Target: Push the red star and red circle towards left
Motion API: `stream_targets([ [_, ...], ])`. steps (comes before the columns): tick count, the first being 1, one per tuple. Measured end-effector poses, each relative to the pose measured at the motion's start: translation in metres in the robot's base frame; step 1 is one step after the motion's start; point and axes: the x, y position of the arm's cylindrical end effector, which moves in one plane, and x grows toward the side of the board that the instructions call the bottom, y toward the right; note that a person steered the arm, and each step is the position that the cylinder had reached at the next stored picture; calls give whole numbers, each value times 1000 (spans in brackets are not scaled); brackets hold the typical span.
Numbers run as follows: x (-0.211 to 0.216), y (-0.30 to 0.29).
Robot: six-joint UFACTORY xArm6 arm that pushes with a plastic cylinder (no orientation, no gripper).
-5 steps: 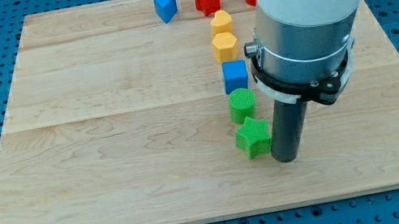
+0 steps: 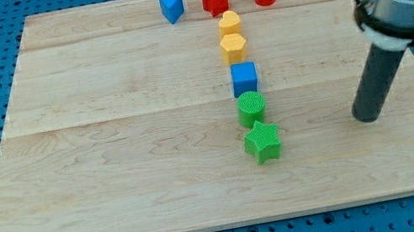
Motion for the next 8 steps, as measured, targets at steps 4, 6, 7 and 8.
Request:
stream_targets([
  [4,-49,20],
  [6,-139,20],
  [7,-200,26],
  [8,-252,22],
])
